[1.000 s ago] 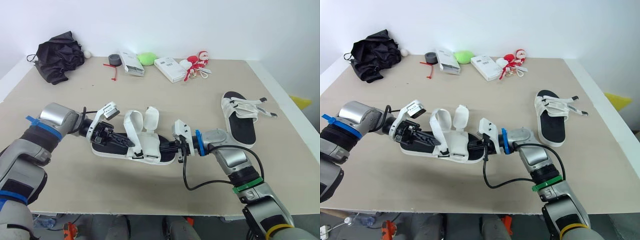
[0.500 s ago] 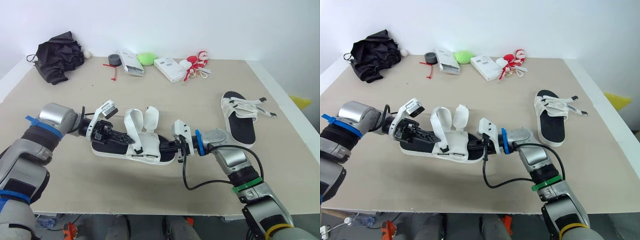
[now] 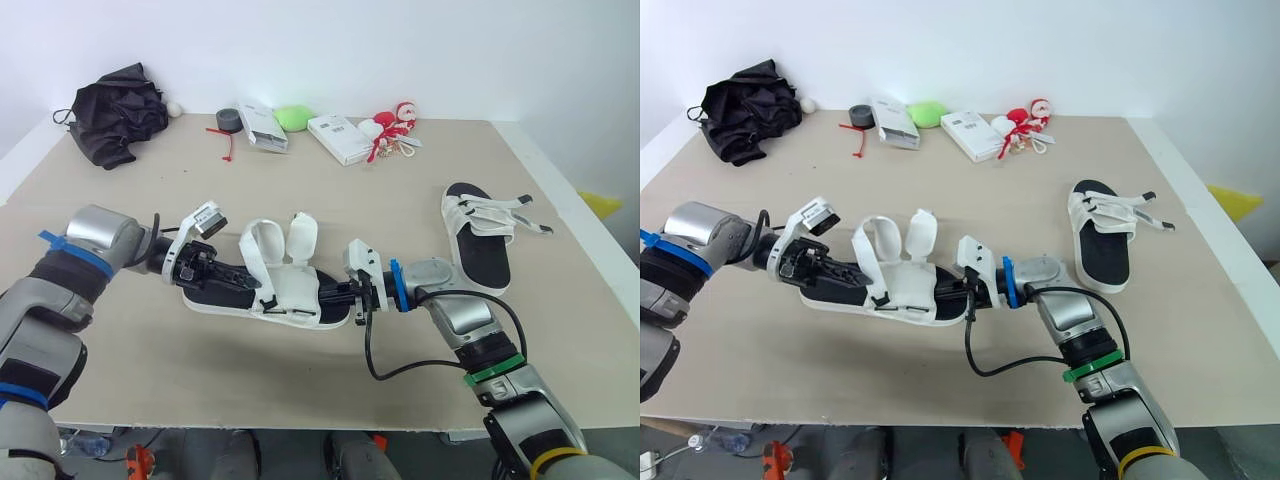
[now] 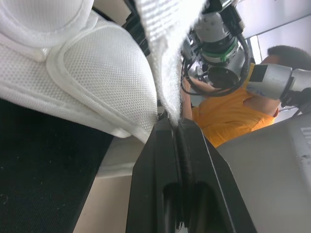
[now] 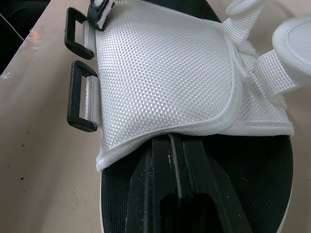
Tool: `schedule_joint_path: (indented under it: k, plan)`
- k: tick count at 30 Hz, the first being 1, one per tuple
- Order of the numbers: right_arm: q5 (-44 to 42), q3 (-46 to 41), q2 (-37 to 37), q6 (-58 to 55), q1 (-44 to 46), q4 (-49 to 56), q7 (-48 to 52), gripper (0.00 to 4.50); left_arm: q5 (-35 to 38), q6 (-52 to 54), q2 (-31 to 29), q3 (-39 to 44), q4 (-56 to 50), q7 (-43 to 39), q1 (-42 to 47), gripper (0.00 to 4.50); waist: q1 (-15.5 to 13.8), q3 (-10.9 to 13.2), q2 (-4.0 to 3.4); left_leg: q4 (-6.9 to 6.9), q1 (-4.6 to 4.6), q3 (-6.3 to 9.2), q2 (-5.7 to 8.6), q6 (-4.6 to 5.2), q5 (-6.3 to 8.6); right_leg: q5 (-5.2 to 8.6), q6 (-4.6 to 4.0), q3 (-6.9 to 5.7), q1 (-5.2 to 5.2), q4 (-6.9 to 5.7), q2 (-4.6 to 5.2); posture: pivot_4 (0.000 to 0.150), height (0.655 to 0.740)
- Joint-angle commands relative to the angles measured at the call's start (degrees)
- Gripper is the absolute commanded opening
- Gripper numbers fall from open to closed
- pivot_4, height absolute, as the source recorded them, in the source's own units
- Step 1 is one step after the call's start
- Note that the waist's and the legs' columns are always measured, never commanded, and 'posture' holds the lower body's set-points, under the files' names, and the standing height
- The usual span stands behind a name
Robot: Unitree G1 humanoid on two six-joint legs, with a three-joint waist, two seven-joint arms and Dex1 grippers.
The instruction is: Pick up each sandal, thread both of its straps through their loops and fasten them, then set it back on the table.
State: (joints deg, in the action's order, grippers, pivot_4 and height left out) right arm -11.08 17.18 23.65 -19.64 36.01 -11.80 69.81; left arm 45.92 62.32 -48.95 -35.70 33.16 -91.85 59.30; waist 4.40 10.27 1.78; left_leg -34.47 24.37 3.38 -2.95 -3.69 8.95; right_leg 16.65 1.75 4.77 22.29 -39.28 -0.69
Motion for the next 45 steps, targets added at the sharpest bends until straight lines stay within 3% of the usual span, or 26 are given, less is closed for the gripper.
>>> schedule_joint_path:
  k: [1, 18, 30, 45]
  plan:
    - [1.52, 2.07, -0.35, -1.12, -1.64, -1.77, -0.66, 0.00, 1.39, -0.64, -0.95, -0.59, -1.29, -0.65, 1.24, 0.06, 0.00, 0.00, 0.00, 0.00, 0.00, 0.00, 0.00, 0.00, 0.00, 0.00, 0.00, 0.00, 0.00, 0.00, 0.00, 0.150, 0.7380]
    - [1.42, 1.95, -0.54, -1.38, -2.38, -1.22, -1.21, 0.00, 1.40, 1.77, -0.87, -1.69, -3.90, -0.65, 1.49, 0.06, 0.00, 0.00, 0.00, -0.02, -0.01, 0.00, -0.01, 0.00, 0.00, 0.00, -0.01, 0.01, 0.00, -0.04, -0.02, 0.150, 0.7380]
    - [1.43, 1.89, -0.53, -1.34, -2.09, -1.40, -1.08, 0.00, -3.62, -8.15, -3.71, -8.98, -6.86, -0.65, -0.04, 0.06, 0.03, -0.01, 0.00, -0.03, -0.06, -0.01, -0.04, 0.01, -0.01, -0.01, -0.03, 0.02, -0.02, -0.07, -0.04, 0.150, 0.7380]
    - [1.30, 1.78, -0.54, -1.49, -2.46, -0.88, -1.52, 0.00, -3.08, -9.34, -2.75, -4.61, -6.33, -0.65, 0.82, 0.06, 0.02, -0.01, 0.00, -0.07, -0.06, -0.02, -0.03, 0.02, -0.01, -0.01, -0.03, 0.03, -0.02, -0.11, -0.04, 0.150, 0.7380]
